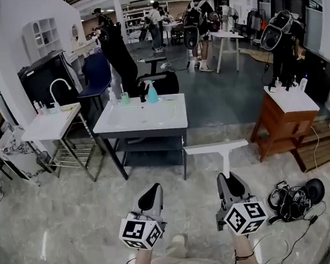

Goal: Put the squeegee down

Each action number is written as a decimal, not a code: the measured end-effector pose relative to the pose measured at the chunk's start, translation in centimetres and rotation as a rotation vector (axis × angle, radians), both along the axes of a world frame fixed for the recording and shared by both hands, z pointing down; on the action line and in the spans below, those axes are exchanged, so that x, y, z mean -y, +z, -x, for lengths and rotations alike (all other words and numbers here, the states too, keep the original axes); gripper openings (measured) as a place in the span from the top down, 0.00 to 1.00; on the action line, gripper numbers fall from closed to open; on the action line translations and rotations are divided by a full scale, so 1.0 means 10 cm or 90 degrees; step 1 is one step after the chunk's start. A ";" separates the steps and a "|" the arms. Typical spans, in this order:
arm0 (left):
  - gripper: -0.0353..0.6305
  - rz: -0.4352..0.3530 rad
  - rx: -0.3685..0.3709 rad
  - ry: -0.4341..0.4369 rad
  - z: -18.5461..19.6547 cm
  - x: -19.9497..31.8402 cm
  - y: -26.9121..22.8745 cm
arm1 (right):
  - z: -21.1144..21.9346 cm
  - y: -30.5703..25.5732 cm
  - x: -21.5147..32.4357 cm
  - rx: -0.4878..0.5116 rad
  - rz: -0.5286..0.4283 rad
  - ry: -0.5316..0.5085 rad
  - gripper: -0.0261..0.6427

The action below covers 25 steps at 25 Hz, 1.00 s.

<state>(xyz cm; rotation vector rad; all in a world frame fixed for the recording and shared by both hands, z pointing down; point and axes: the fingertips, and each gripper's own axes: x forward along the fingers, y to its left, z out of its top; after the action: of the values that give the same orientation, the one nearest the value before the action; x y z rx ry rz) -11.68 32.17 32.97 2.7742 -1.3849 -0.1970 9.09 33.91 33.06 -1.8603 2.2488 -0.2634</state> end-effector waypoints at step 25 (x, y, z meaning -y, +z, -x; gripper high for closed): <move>0.91 0.041 -0.004 0.026 -0.22 2.10 0.26 | -0.20 0.32 2.01 0.016 0.050 0.021 0.82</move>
<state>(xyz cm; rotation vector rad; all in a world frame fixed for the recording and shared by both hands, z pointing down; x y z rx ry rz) -9.50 11.15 35.59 2.7437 -1.3086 -0.1573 11.07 13.82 36.22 -1.9206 2.2194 -0.3721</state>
